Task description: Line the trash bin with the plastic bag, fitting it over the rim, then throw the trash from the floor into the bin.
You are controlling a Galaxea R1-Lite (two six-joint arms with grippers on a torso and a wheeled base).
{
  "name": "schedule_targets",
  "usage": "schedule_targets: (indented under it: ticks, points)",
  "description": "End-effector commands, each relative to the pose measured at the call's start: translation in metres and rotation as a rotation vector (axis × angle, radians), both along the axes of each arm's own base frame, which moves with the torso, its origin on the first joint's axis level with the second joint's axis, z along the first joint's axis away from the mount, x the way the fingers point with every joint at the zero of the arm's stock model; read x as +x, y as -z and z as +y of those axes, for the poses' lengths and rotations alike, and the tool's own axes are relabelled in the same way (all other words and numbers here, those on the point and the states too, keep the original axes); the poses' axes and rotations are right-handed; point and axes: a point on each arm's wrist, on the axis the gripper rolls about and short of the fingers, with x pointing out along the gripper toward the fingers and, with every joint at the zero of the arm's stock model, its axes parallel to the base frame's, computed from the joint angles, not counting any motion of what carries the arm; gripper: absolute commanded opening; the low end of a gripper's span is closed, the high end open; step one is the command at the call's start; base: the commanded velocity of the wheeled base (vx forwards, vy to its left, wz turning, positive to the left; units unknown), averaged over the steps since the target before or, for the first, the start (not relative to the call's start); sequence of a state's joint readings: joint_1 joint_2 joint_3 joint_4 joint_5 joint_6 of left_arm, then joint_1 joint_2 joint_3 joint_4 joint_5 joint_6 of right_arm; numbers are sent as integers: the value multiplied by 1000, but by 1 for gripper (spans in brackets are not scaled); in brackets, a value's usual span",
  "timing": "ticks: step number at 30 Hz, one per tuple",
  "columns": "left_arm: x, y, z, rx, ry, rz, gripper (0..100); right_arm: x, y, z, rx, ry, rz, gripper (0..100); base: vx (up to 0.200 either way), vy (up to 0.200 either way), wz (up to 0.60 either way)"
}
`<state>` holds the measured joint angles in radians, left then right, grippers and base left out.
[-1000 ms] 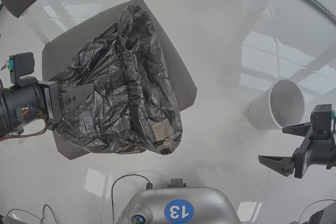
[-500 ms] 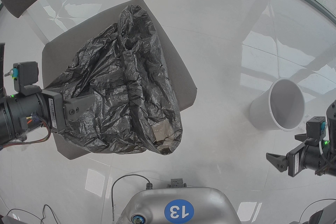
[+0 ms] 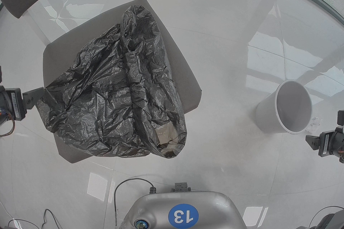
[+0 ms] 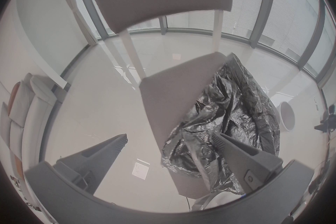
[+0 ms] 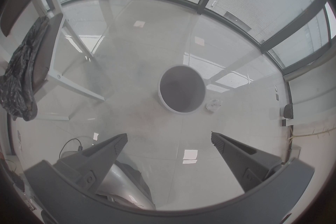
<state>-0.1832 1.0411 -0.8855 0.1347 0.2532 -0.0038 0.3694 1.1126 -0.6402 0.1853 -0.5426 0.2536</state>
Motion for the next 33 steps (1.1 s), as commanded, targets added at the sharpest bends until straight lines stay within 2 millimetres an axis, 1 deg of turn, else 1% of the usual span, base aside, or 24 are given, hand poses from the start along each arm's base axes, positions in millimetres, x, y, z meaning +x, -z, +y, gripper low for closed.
schedule_targets:
  ticks: [1,2,4,6,8,9,12,15,19,21,23,25,26,29,33]
  points:
    - [-33,-22,-6,-26,133,-126,100,-39,-8,-17,54,-90,-167,100,0,0,0]
    - [-30,-28,-10,-34,163,-139,100,-45,-13,-17,53,-147,-207,100,0,0,0]
    - [-28,-37,-16,-49,210,-157,100,-56,-17,-17,34,-255,-241,100,0,0,0]
    - [-31,-43,-21,-75,256,-175,100,-63,-18,-15,14,-339,-258,100,0,0,0]
    - [-34,-47,-24,-98,290,-184,100,-66,-18,-11,17,-407,-262,100,0,0,0]
    - [-35,-47,-26,-104,302,-181,100,-67,-17,-9,21,-439,-262,100,0,0,0]
    - [-37,-45,-24,-100,299,-165,100,-68,-17,-8,24,-454,-264,100,0,0,0]
    - [-41,-38,-19,-71,237,-139,100,-68,-18,-9,17,-446,-267,100,0,0,0]
    - [-50,-29,-10,-1,86,-71,100,-68,-16,-11,-59,-357,-251,100,0,0,0]
    - [-54,-28,-8,14,58,-61,100,-69,-15,-13,-90,-315,-239,100,0,0,0]
    - [-64,-28,-1,61,-14,-53,100,-72,-13,-18,-157,-211,-219,100,0,0,0]
    - [-66,-28,1,76,-33,-52,100,-73,-13,-19,-167,-190,-221,100,0,0,0]
    - [-76,-29,7,121,-99,-66,100,-78,-14,-24,-203,-127,-228,100,0,0,0]
    - [-91,-28,16,154,-156,-89,100,-90,-16,-33,-259,-58,-243,100,0,0,0]
    - [-119,-24,31,212,-272,-90,100,-111,-15,-48,-360,71,-255,100,0,0,0]
